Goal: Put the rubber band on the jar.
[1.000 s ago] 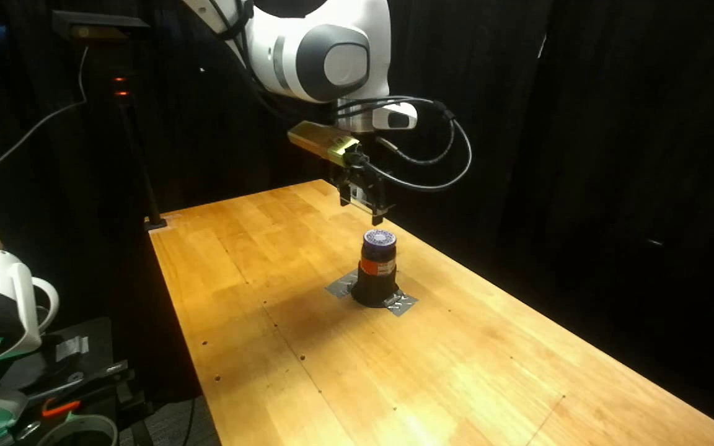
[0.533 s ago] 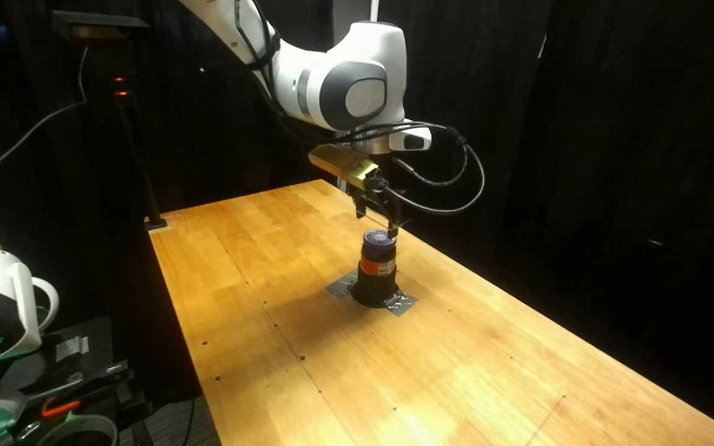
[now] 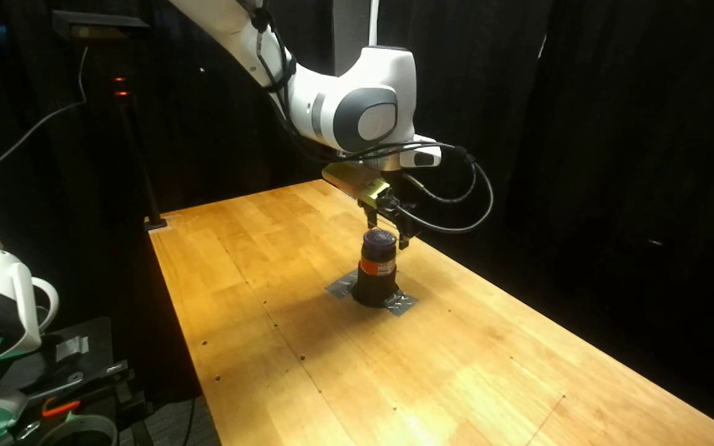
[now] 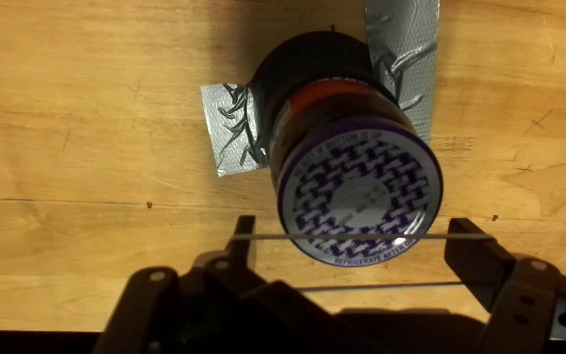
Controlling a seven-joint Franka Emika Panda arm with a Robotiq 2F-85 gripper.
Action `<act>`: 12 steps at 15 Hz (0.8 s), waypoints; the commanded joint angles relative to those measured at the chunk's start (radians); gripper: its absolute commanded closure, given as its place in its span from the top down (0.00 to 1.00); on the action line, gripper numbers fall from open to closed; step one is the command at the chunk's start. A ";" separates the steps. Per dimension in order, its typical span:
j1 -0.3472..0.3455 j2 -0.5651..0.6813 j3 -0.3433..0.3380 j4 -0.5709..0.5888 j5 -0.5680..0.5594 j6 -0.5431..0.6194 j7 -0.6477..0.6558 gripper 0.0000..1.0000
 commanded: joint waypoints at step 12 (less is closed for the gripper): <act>-0.006 0.066 -0.008 0.033 0.013 0.027 -0.032 1.00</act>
